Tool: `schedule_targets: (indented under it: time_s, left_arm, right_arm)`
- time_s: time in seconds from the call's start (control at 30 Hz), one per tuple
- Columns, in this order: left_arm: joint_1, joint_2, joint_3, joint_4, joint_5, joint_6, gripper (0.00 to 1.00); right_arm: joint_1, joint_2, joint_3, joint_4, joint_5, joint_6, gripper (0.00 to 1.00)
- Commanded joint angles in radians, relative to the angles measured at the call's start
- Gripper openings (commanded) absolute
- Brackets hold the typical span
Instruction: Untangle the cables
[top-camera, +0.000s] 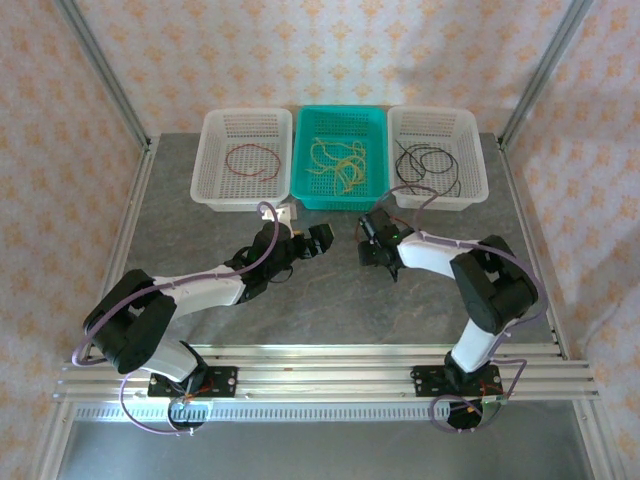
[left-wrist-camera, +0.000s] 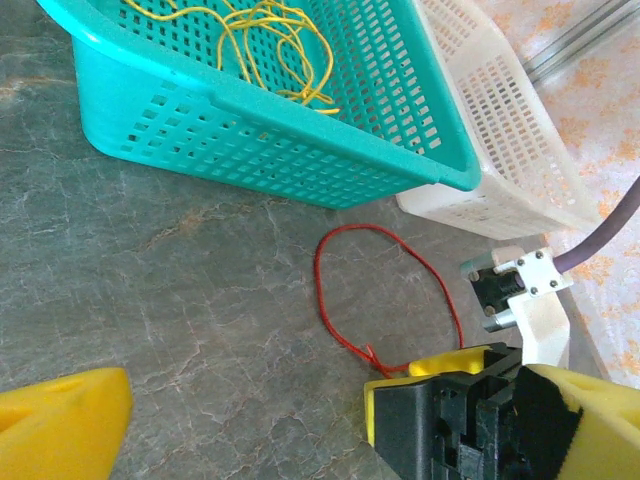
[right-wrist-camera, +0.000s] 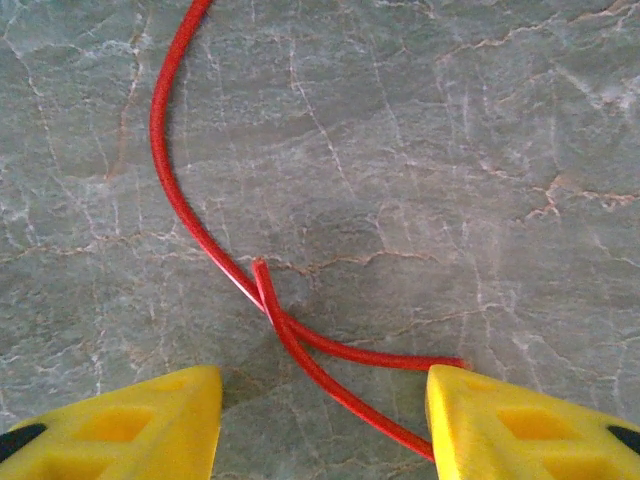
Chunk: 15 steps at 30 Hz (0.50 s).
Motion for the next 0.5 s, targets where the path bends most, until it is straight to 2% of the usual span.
schedule_targets:
  time_s: [0.0,0.07,0.2,0.47]
  left_arm:
    - [0.011,-0.019,0.003,0.023,0.016,-0.006,0.99]
    - [0.011,-0.022,0.0,0.021,0.014,-0.004,0.99]
    - [0.01,-0.024,0.002,0.016,0.011,-0.003,0.99]
    - [0.015,-0.021,0.007,0.017,0.014,-0.009,0.99]
  right_arm:
    - [0.002,0.027,0.02,0.015,0.037,0.016,0.52]
    - [0.002,0.031,0.012,0.015,0.034,0.024,0.49]
    - [0.002,0.022,-0.01,0.019,0.037,0.041,0.34]
    - [0.002,-0.016,-0.047,0.027,0.02,0.058,0.16]
